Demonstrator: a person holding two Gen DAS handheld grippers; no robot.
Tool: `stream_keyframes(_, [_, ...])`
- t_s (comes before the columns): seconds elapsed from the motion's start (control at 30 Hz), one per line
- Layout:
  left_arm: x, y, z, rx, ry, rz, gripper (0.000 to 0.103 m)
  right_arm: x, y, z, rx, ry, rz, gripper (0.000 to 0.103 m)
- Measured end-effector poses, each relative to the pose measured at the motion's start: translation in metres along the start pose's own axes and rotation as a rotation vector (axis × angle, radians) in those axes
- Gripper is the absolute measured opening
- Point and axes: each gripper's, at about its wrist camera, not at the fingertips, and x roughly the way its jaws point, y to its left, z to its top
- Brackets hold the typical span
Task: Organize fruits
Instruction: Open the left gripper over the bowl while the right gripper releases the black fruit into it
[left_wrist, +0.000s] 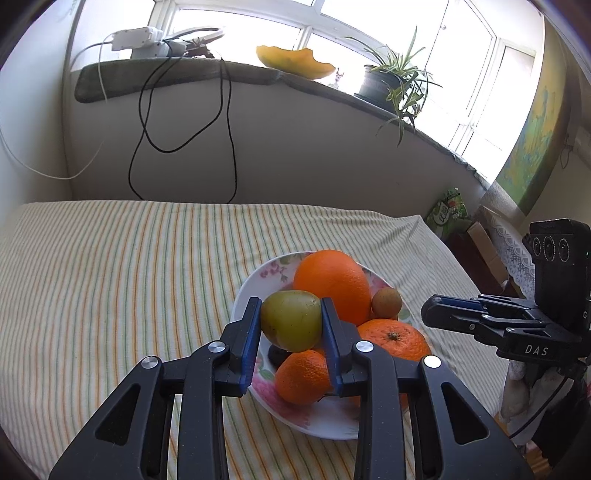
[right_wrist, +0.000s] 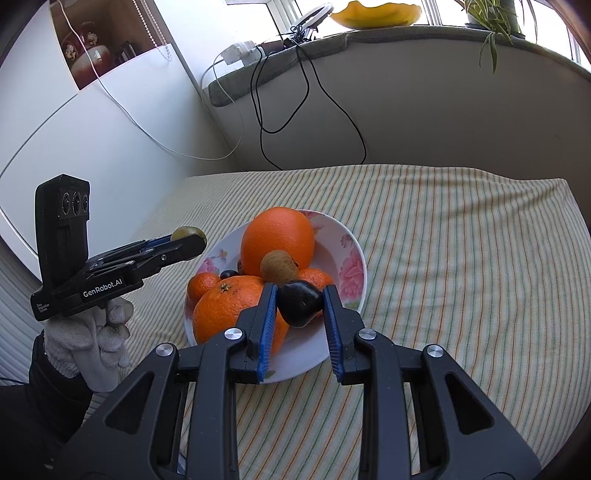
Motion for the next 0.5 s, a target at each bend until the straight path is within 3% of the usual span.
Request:
stream_keyframes(0.4, [-0.0055,-0.0038,0.0017,0.014,-0.020,0.007,0.033,0.0080,0.0060,-0.0017,-0.021,0.015,-0.002,0.027])
stream_keyframes(0.5, [-0.0074,-0.0054,0.0017,0.022,-0.027,0.014,0.045,0.0087,0.0048,-0.0018,-0.016,0.016,-0.008,0.027])
